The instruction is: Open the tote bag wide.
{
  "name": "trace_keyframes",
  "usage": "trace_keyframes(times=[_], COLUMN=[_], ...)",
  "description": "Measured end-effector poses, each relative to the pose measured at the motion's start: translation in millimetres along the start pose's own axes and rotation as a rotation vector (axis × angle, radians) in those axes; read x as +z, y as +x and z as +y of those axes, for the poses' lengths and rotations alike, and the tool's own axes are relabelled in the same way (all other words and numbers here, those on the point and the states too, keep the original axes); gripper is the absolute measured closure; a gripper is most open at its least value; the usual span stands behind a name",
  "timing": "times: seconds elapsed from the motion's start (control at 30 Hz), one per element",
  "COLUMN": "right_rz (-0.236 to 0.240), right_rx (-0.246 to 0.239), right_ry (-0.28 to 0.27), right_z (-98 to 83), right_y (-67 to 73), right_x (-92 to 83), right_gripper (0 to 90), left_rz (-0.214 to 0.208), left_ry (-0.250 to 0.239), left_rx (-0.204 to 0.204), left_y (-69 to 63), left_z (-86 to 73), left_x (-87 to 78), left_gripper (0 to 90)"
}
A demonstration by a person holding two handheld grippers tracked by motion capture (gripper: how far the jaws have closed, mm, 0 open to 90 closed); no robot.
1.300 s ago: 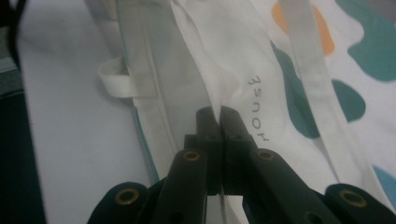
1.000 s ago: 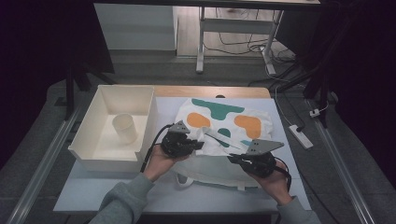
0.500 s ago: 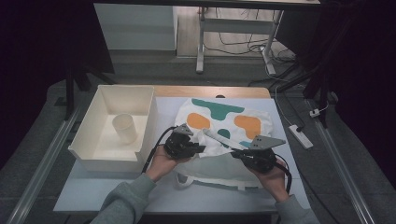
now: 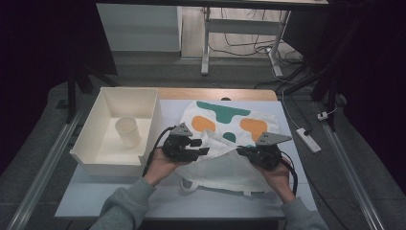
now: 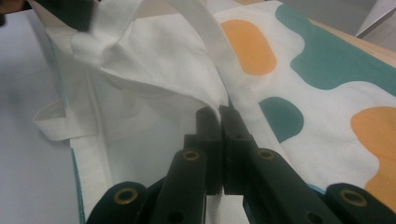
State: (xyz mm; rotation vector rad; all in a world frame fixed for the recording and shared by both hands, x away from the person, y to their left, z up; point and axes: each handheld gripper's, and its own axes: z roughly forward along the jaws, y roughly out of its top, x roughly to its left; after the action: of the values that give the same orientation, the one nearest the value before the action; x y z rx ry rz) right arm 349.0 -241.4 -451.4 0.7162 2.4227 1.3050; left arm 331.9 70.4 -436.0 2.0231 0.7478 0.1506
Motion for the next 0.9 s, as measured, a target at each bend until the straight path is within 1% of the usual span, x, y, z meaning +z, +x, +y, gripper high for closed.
trace_keyframes(times=[0.03, 0.17, 0.23, 0.33, 0.43, 0.47, 0.5, 0.57, 0.63, 0.67, 0.7, 0.8, 0.83, 0.87, 0.9], right_rz=[-0.007, -0.004, -0.005, -0.008, -0.006, -0.003, -0.002, 0.001, 0.006, 0.006, 0.006, 0.001, 0.002, -0.002, -0.002], right_rx=[0.003, 0.021, 0.028, 0.038, 0.045, 0.054, 0.058, 0.063, 0.068, 0.068, 0.068, 0.057, 0.054, 0.05, 0.051], right_ry=[-0.003, -0.004, -0.003, -0.005, -0.005, -0.006, -0.005, -0.004, -0.003, -0.002, -0.002, -0.007, -0.009, -0.011, -0.015], right_z=[-0.1, -1.2, -1.5, -1.7, -1.7, -1.8, -2.1, -2.4, -3.0, -2.8, -2.8, -1.7, -1.4, -0.9, -0.4], right_y=[-1.6, -6.3, -8.2, -10.9, -13.2, -15.1, -16.1, -16.9, -17.9, -17.6, -17.6, -16.3, -16.1, -15.9, -15.7], right_x=[-0.2, 1.0, 1.9, 2.7, 3.1, 3.8, 4.3, 4.7, 6.0, 6.2, 6.2, 5.1, 4.6, 3.8, 3.2], right_gripper=[87.2, 87.2, 87.2, 87.2, 87.2, 87.2, 87.2, 87.2, 87.2, 87.2, 87.2, 87.2, 87.2, 87.2, 87.2], left_rz=[-0.003, -0.009, -0.005, -0.01, -0.004, -0.011, -0.011, -0.008, 0.003, 0.016, 0.035, 0.062, 0.084, 0.084, 0.086], left_ry=[-0.006, -0.026, -0.02, 0.0, 0.019, 0.025, 0.025, 0.036, 0.045, 0.053, 0.067, 0.127, 0.173, 0.173, 0.198], left_rx=[0.01, 0.057, 0.087, 0.125, 0.152, 0.17, 0.17, 0.197, 0.212, 0.22, 0.23, 0.24, 0.259, 0.259, 0.263], left_y=[-1.9, -13.3, -19.5, -27.8, -34.4, -38.3, -38.3, -42.0, -43.6, -43.0, -41.6, -35.7, -33.0, -33.0, -29.6], left_z=[1.4, 6.3, 8.0, 9.3, 11.9, 15.6, 15.6, 20.2, 24.4, 26.4, 28.0, 28.7, 26.6, 26.6, 24.7], left_x=[-4.2, -16.3, -17.3, -13.1, -5.6, -0.7, -0.7, 4.6, 12.2, 17.1, 22.6, 40.7, 50.2, 50.2, 55.6], left_gripper=[48.2, 45.2, 44.7, 44.3, 44.0, 43.9, 43.8, 43.6, 43.3, 43.3, 43.3, 46.0, 47.7, 49.3, 51.6])
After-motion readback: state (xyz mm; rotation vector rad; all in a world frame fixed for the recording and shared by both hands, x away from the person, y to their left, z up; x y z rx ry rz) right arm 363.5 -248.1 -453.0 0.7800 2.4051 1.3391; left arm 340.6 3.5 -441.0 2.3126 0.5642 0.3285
